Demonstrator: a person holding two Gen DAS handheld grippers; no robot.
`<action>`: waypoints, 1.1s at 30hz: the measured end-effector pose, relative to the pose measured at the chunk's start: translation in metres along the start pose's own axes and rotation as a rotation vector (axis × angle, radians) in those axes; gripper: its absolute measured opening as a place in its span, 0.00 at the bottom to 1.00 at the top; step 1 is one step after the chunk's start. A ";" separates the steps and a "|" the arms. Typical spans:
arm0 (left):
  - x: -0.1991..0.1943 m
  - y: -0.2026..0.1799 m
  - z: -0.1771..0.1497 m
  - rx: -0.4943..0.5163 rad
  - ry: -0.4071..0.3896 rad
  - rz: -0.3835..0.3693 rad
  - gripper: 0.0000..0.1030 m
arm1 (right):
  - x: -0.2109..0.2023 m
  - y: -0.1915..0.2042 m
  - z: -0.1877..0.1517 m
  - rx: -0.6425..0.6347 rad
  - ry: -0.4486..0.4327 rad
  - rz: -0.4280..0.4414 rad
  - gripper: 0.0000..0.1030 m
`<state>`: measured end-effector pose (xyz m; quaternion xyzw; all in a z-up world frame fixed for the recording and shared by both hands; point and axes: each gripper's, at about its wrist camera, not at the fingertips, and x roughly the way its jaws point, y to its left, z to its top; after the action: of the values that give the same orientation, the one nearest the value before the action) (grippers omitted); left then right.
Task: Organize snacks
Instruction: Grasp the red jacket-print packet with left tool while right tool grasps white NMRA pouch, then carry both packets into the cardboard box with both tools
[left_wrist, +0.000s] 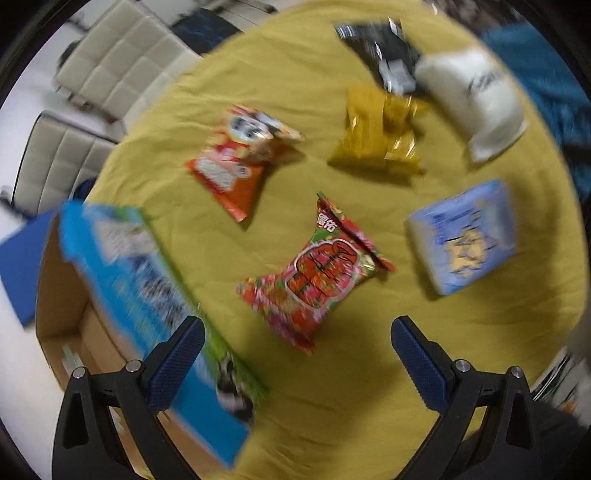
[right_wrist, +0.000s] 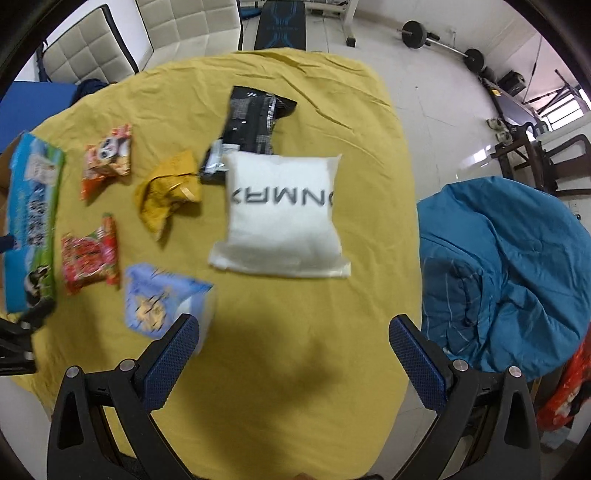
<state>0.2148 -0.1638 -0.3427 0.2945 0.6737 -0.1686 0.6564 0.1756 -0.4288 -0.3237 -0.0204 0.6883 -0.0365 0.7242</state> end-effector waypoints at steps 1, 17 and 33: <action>0.011 -0.003 0.005 0.036 0.020 0.006 1.00 | 0.006 -0.001 0.005 -0.006 0.004 0.003 1.00; 0.062 0.060 -0.010 -0.530 0.180 -0.335 0.50 | 0.062 -0.021 0.078 0.100 0.081 0.128 1.00; 0.071 0.002 -0.033 -0.675 0.111 -0.303 0.46 | 0.099 0.004 0.083 0.129 0.213 0.145 0.79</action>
<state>0.1924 -0.1292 -0.4091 -0.0330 0.7619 -0.0161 0.6466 0.2639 -0.4348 -0.4182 0.0801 0.7570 -0.0304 0.6478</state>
